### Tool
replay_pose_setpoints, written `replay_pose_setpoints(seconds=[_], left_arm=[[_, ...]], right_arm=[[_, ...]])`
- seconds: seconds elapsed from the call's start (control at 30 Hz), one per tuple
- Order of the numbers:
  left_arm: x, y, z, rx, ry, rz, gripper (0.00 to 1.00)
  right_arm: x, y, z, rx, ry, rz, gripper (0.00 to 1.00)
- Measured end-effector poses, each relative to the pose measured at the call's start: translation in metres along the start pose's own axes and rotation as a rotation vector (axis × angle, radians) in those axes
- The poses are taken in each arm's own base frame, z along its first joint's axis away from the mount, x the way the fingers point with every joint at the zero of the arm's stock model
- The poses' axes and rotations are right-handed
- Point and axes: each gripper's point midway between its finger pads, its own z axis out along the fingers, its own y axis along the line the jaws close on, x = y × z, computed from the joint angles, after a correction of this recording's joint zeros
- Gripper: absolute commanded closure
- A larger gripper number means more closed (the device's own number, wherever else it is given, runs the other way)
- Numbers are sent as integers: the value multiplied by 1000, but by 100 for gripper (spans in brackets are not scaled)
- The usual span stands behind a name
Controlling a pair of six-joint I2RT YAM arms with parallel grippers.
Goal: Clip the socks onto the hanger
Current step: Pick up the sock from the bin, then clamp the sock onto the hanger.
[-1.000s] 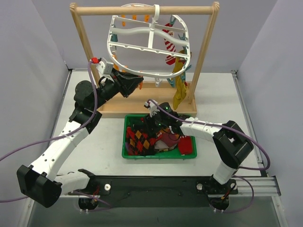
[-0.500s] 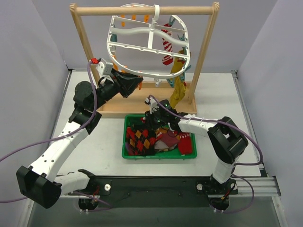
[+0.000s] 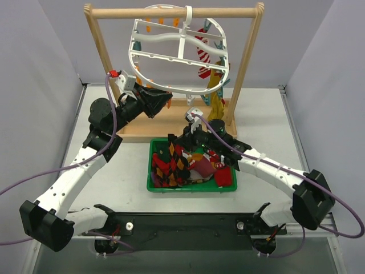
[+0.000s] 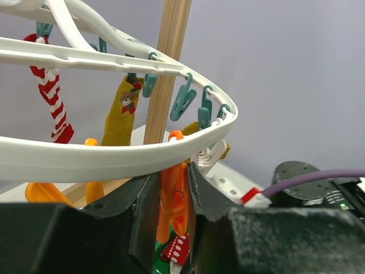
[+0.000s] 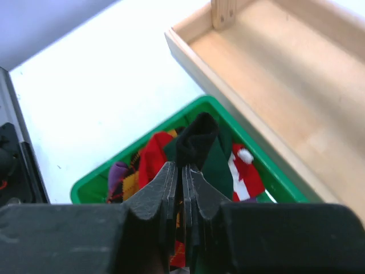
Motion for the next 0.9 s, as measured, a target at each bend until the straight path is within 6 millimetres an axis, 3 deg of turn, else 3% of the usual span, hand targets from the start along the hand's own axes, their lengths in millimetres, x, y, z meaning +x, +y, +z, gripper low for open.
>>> replay_pose_setpoints(seconds=[0.17,0.33,0.47,0.57,0.67,0.77,0.9], left_arm=[[0,0,0,1,-1,0,100],[-1,-1,0,3,-4,1,100],[0,0,1,3,-2,-1,100],[0,0,1,3,-2,-1,100],[0,0,1,5,-3,-1,100],[0,-1,2,9,-4,-1,100],[-1,-2,2,13,-4,-7,100]], right_arm=[[-33,21,-20,-45,-92,-74,100],[-54,36,-35,-87,-133,-155,100],[-89,47,-47,-122,-192,-226,100],[-127,59,-64,-148,-280,-282,100],[-147,67,-76,-160,-346,-327,100],[-154,70,-80,-175,-387,-353,100],[-145,64,-71,-184,-396,-347,100]])
